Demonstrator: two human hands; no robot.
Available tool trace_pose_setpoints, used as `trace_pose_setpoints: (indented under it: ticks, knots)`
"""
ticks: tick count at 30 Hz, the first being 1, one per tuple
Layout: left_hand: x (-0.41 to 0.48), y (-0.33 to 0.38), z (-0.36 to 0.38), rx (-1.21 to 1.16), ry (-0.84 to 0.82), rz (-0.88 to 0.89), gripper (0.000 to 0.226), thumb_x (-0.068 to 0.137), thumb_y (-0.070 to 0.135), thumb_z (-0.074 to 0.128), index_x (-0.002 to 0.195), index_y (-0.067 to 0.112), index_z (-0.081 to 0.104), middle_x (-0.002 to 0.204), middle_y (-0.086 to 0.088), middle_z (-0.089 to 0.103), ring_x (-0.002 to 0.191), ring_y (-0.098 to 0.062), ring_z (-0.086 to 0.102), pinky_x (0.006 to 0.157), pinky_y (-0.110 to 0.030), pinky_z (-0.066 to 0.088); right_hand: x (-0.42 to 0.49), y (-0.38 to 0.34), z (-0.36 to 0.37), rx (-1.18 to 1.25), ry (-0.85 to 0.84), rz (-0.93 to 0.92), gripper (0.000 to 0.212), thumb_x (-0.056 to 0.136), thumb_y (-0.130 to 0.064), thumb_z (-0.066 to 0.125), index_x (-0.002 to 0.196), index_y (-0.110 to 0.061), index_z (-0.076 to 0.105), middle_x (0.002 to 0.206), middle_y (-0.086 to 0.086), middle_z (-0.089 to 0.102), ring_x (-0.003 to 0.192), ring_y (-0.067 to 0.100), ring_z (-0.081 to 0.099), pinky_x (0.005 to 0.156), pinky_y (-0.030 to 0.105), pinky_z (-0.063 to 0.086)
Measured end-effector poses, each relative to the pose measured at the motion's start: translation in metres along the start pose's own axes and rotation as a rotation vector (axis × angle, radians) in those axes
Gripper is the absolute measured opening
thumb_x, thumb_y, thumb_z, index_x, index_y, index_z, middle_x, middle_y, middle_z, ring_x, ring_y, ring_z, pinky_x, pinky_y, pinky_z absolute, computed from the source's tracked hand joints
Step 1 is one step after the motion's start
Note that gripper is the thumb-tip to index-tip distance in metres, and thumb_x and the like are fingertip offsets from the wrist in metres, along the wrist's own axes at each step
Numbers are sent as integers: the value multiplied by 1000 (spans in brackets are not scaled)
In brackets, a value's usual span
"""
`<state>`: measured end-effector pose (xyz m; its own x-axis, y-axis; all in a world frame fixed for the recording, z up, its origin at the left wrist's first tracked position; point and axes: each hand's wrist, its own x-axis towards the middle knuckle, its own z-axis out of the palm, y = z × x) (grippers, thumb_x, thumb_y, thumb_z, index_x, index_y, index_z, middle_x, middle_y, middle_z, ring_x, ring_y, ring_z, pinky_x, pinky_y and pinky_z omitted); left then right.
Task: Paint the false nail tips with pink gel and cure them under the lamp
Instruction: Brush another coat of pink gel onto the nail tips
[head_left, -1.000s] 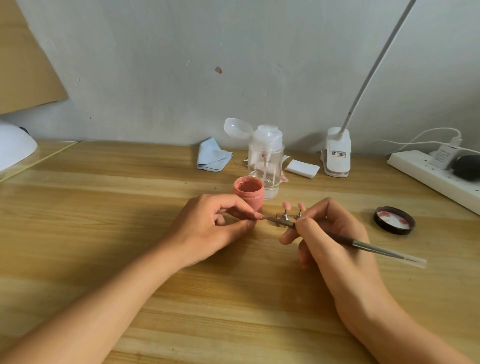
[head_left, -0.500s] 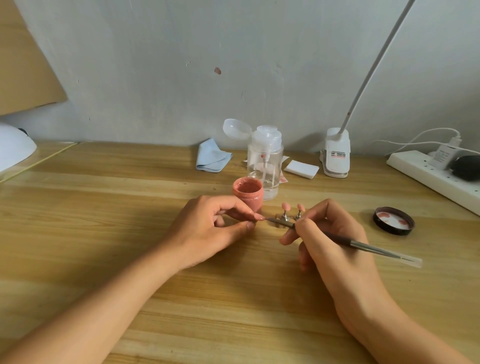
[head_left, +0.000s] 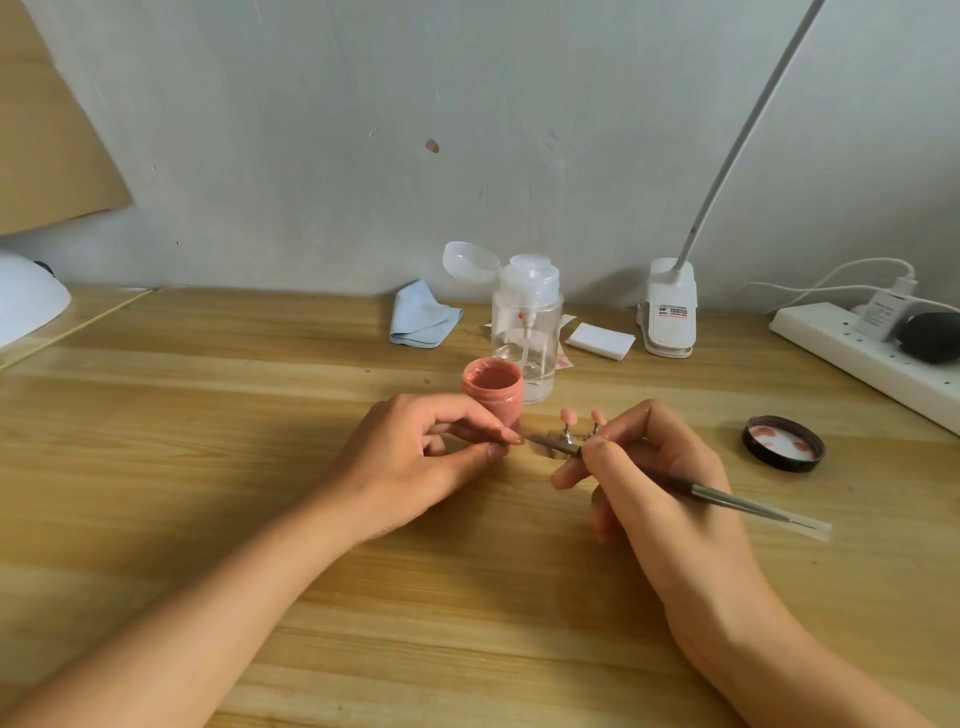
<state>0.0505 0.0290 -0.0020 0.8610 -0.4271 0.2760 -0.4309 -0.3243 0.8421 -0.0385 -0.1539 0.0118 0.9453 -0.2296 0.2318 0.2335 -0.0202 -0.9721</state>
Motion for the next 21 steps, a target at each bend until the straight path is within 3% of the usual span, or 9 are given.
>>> trace_pose_setpoints:
  ticks: [3,7,10,16,18,21]
  knots:
    - [0,-1,1,-14,2,4,21,85,16,77,88,36,77,88,11,75,59,-21,40,54,-29,31,0,0,-1,2,16,-5,9,87,-3,57,80,-1,51,68,13,71,47,12,46,44,22,40]
    - [-1,1,0,-5,11,37,24,86,10,75,84,33,77,79,20,72,45,-5,29,42,-16,23,0,-2,-2,19,34,4,9,87,-3,56,82,2,50,67,12,70,49,16,44,45,21,40]
    - [-1,3,0,18,34,59,25,85,6,75,85,30,76,70,24,67,42,-3,27,41,-15,19,0,-3,-2,25,34,6,10,87,-3,55,81,2,49,66,12,71,48,16,43,44,20,39]
    - [-8,10,5,278,141,214,17,83,11,80,88,27,76,45,29,47,34,-2,32,43,-7,20,-1,-6,-1,67,60,8,17,89,-12,58,80,-1,49,67,11,72,45,13,43,43,17,39]
    - [-9,13,5,350,176,272,19,81,13,81,88,29,75,46,27,46,36,-2,34,45,-5,22,-1,-7,-3,92,83,22,17,89,-11,58,77,-5,48,66,11,71,44,13,43,41,17,38]
    - [-10,15,4,432,199,349,18,79,12,82,90,25,75,68,39,52,43,-4,41,51,-3,24,-1,-8,-3,107,92,38,18,87,-13,58,74,-7,47,65,11,70,44,13,42,41,17,36]
